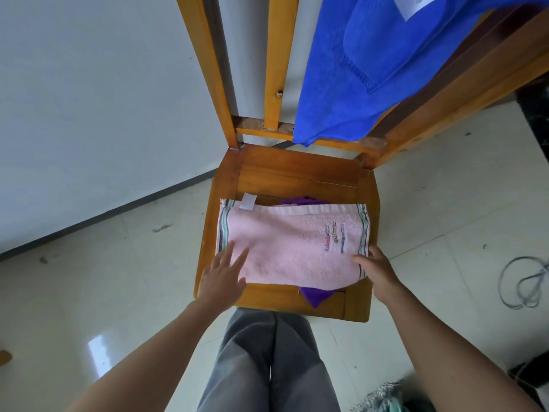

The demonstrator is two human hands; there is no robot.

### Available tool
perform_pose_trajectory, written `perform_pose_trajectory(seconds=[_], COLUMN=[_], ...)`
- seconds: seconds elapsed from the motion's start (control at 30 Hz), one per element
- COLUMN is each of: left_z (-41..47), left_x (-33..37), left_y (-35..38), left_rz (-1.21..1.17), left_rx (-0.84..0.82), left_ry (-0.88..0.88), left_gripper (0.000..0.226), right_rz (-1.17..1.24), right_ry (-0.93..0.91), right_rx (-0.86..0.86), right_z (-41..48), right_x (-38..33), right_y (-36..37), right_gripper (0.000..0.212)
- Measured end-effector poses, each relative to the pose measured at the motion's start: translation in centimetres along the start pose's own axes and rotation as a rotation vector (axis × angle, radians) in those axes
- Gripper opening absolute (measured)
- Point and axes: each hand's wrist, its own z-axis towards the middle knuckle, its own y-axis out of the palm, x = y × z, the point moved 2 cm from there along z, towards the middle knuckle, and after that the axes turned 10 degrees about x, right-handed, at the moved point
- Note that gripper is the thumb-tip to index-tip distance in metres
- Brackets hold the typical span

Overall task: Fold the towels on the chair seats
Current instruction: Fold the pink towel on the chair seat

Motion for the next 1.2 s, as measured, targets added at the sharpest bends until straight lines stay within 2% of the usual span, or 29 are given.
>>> perform_pose_trajectory(seconds=[0.3, 0.47, 0.53, 0.67, 0.77, 0.83, 0.93, 1.0, 1.1, 1.2], left_z=[-0.9, -0.7, -0.7, -0.7, -0.5, -0.1, 0.8, 1.4, 2.2, 3.2], left_x=[2.3, 2.9, 2.5, 2.1, 2.0, 2.1, 2.5, 2.6, 2.8, 3.3], left_y=[-0.3, -0.7, -0.4, 0.1, 0.4, 0.2, -0.5, -1.0, -1.7, -3.1], left_rz=[0.038, 0.006, 0.033, 0.045, 0.017, -0.083, -0.32, -0.387, -0.392, -0.586], left_rx=[-0.009, -0.007, -0.014, -0.023, -0.052, -0.072, -0.084, -0.097, -0.157, -0.19], left_ry=[0.132, 0.116, 0.107, 0.134, 0.134, 0.108, 0.023, -0.011, -0.043, -0.121], left_gripper=[0.061, 0.06, 0.06, 0.061, 0.061, 0.061, 0.058, 0.054, 0.048, 0.044], right_rz=[-0.109, -0.143, -0.141, -0.096, -0.038, -0.001, 0.05, 0.061, 0.03, 0.036], right_ry=[0.037, 0.185, 0.176, 0.029, -0.121, -0.263, -0.446, -0.509, -0.578, -0.551], right_rx=[-0.034, -0.059, -0.032, 0.07, 0.106, 0.096, -0.034, -0.141, -0.238, -0.336], right_z=[0.1, 0.3, -0.1, -2.4, -5.4, -7.7, -11.3, -13.1, -14.4, -14.3], right_x=[0.3, 0.0, 0.0, -1.0, -1.6, -2.0, -2.8, -3.6, -4.8, -5.8], right_y=[-0.8, -2.1, -2.7, -3.9, -4.2, -3.8, -2.1, -0.1, 3.2, 5.6], right_gripper=[0.055, 0.037, 0.027, 0.008, 0.009, 0.012, 0.019, 0.024, 0.026, 0.022])
